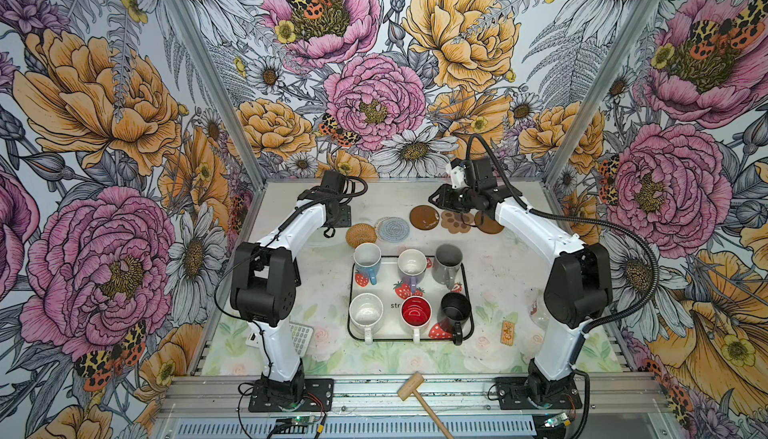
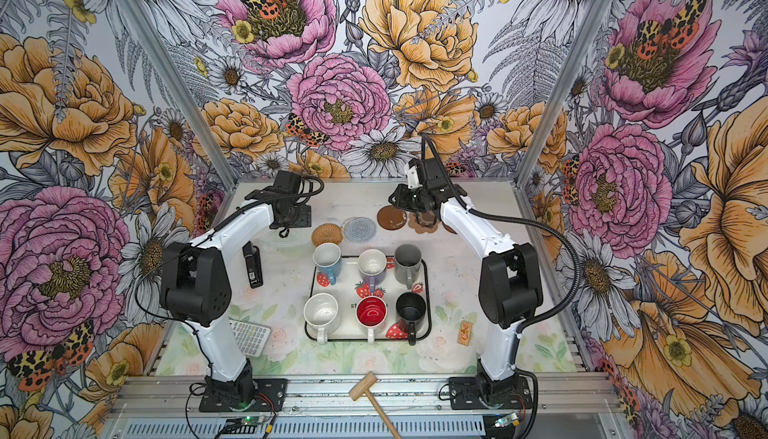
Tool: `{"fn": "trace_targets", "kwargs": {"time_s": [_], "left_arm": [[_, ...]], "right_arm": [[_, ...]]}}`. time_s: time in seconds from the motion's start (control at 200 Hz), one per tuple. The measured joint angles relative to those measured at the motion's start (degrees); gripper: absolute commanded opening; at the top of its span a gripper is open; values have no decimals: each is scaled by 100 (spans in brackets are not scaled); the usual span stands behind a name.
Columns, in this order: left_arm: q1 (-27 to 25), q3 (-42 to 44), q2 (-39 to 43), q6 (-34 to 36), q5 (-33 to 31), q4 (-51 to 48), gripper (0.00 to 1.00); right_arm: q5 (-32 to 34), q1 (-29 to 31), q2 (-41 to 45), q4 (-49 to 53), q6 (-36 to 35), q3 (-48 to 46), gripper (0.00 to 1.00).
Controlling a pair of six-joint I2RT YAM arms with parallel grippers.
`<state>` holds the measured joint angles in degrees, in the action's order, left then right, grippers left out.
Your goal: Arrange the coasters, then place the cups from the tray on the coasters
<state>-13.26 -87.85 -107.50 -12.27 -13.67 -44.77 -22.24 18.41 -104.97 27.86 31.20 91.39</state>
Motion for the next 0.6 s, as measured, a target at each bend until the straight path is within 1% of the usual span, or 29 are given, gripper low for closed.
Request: {"fn": "trace_targets", "kwargs": {"time_s": [0.28,0.475,0.6], "left_arm": [[-168,-369,-673,-125,457,120,76],[-376,-560,-1073,-151,787,140,76],[-374,-608,-1335,-260,922,162,74]], "right_arm": [[125,17,81,-420,278,-562,32],[149,55,81,-542,380,-608,32],[149,55,81,-632,393,-612,32]]}}
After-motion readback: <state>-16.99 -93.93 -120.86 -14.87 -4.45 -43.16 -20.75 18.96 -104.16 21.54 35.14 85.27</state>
